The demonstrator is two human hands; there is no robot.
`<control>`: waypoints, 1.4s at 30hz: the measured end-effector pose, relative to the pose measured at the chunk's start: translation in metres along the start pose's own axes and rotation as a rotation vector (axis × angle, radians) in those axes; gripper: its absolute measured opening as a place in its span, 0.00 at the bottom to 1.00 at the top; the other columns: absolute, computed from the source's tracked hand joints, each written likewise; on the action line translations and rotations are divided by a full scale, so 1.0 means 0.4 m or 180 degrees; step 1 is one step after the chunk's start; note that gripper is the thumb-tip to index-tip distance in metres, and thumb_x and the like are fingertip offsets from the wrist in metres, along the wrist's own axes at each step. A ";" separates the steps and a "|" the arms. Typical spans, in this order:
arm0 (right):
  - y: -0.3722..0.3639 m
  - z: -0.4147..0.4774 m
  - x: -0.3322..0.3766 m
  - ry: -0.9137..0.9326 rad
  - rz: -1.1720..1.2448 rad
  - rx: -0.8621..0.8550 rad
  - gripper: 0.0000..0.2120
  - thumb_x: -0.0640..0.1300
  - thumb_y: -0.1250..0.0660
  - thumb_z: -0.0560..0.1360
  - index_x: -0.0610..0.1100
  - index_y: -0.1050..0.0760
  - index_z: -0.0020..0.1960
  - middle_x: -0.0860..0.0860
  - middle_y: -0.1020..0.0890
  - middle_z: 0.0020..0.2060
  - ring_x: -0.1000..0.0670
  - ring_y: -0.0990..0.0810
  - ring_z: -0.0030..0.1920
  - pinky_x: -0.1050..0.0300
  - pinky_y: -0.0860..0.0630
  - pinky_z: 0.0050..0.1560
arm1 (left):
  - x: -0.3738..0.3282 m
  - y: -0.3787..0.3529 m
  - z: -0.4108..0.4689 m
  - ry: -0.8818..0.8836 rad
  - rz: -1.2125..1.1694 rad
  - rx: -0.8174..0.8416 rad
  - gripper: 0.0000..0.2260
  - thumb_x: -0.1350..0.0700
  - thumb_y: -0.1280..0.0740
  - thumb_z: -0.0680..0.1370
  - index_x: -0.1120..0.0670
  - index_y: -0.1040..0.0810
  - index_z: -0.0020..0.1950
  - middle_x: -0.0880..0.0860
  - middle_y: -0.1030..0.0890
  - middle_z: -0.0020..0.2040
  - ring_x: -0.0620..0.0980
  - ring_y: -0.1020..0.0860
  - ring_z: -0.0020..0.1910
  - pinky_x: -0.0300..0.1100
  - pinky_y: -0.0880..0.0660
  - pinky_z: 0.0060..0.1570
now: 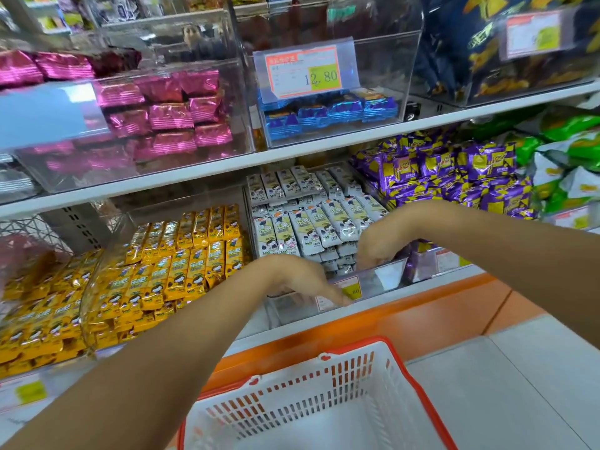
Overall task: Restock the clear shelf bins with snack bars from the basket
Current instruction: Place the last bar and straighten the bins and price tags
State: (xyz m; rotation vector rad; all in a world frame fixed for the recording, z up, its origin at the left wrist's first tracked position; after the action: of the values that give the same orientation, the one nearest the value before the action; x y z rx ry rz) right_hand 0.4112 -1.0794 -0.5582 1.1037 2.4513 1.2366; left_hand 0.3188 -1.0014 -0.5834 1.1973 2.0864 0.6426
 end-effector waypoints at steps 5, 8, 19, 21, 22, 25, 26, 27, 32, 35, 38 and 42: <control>-0.048 0.007 -0.040 -0.0358 -0.0958 0.0155 0.07 0.44 0.40 0.79 0.44 0.31 0.43 0.50 0.29 0.38 0.50 0.28 0.36 0.60 0.26 0.38 | -0.083 0.007 0.039 -0.0247 0.0455 -0.0292 0.27 0.38 0.33 0.73 0.61 0.27 0.57 0.53 0.26 0.47 0.52 0.27 0.45 0.43 0.28 0.47; -0.055 -0.006 -0.036 -0.0273 -0.1107 0.0533 0.13 0.45 0.35 0.76 0.44 0.28 0.58 0.50 0.26 0.50 0.52 0.23 0.42 0.53 0.22 0.49 | -0.079 -0.002 0.059 -0.0090 0.0382 -0.0022 0.35 0.38 0.32 0.73 0.60 0.33 0.70 0.56 0.30 0.70 0.55 0.30 0.66 0.46 0.32 0.65; -0.049 0.021 -0.040 -0.0316 -0.1017 0.0319 0.33 0.53 0.27 0.71 0.46 0.35 0.71 0.49 0.33 0.70 0.46 0.26 0.61 0.54 0.25 0.53 | -0.062 -0.015 0.083 -0.0064 0.0087 0.0238 0.38 0.37 0.34 0.73 0.60 0.37 0.74 0.55 0.38 0.75 0.55 0.39 0.74 0.50 0.40 0.72; -0.052 0.012 -0.039 -0.0388 -0.0730 0.0365 0.32 0.52 0.28 0.73 0.46 0.36 0.72 0.50 0.35 0.70 0.50 0.22 0.52 0.54 0.21 0.53 | -0.060 -0.013 0.083 -0.0056 0.0075 0.0170 0.38 0.36 0.34 0.73 0.59 0.37 0.74 0.55 0.38 0.75 0.55 0.38 0.73 0.50 0.39 0.72; -0.055 0.006 -0.037 -0.0377 -0.0643 0.0371 0.30 0.52 0.29 0.74 0.46 0.36 0.71 0.50 0.36 0.70 0.49 0.22 0.52 0.55 0.21 0.54 | -0.060 -0.013 0.082 -0.0062 0.0077 0.0144 0.39 0.36 0.34 0.73 0.59 0.37 0.74 0.55 0.37 0.75 0.55 0.38 0.73 0.50 0.39 0.71; -0.057 -0.006 -0.028 -0.0299 -0.0533 0.0357 0.19 0.52 0.34 0.77 0.47 0.31 0.65 0.51 0.28 0.59 0.51 0.22 0.52 0.67 0.23 0.38 | -0.063 -0.010 0.070 -0.0066 0.0141 0.0076 0.38 0.35 0.36 0.73 0.60 0.36 0.73 0.55 0.35 0.74 0.55 0.36 0.71 0.49 0.37 0.69; -0.053 -0.011 -0.024 -0.0276 -0.0514 0.0283 0.13 0.51 0.36 0.78 0.46 0.31 0.59 0.52 0.27 0.49 0.54 0.23 0.43 0.70 0.26 0.28 | -0.066 -0.007 0.061 -0.0075 0.0187 0.0041 0.36 0.36 0.36 0.74 0.60 0.35 0.72 0.56 0.33 0.72 0.55 0.34 0.70 0.48 0.35 0.67; -0.043 -0.017 -0.021 -0.0272 -0.0523 0.0182 0.10 0.50 0.36 0.79 0.44 0.31 0.53 0.53 0.30 0.41 0.55 0.27 0.35 0.70 0.29 0.22 | -0.068 -0.001 0.051 -0.0091 0.0256 -0.0020 0.34 0.36 0.37 0.75 0.60 0.32 0.70 0.56 0.29 0.68 0.55 0.31 0.66 0.47 0.33 0.63; 0.037 -0.076 -0.010 0.0020 -0.0439 -0.0188 0.15 0.44 0.38 0.79 0.35 0.24 0.39 0.38 0.23 0.36 0.50 0.33 0.28 0.60 0.34 0.30 | -0.084 0.054 -0.007 -0.0474 0.0585 -0.0440 0.23 0.38 0.39 0.77 0.58 0.30 0.37 0.54 0.31 0.35 0.54 0.33 0.35 0.45 0.36 0.38; 0.129 -0.124 -0.020 0.0083 -0.0019 -0.1407 0.15 0.39 0.42 0.78 0.29 0.25 0.57 0.35 0.21 0.54 0.44 0.21 0.44 0.53 0.24 0.41 | -0.108 0.115 -0.058 -0.0851 0.0306 -0.1069 0.21 0.42 0.37 0.77 0.59 0.19 0.48 0.57 0.19 0.43 0.53 0.23 0.41 0.43 0.27 0.44; 0.149 -0.123 -0.040 0.0169 0.0298 -0.2503 0.14 0.39 0.42 0.79 0.32 0.28 0.60 0.37 0.27 0.59 0.39 0.27 0.57 0.55 0.31 0.49 | -0.120 0.190 -0.095 -0.0983 0.0165 -0.2408 0.12 0.49 0.34 0.78 0.58 0.18 0.48 0.55 0.17 0.43 0.48 0.22 0.38 0.40 0.24 0.39; 0.091 -0.048 -0.065 0.0099 0.0633 -0.2508 0.15 0.40 0.46 0.82 0.32 0.27 0.58 0.36 0.24 0.56 0.37 0.25 0.57 0.52 0.29 0.52 | -0.093 0.184 -0.056 -0.0830 0.0696 -0.2526 0.27 0.45 0.33 0.76 0.54 0.33 0.72 0.55 0.32 0.72 0.53 0.33 0.70 0.46 0.34 0.68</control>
State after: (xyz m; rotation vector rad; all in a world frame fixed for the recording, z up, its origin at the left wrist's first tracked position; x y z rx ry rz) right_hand 0.4405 -1.0953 -0.5227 1.0769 1.5988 2.0214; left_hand 0.3582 -1.0022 -0.5078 0.9641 1.2793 1.1974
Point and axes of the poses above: each hand's wrist, its own z-axis towards the middle knuckle, its own y-axis out of the back of the hand, x = y × z, the point moved 6 cm from there along z, towards the middle knuckle
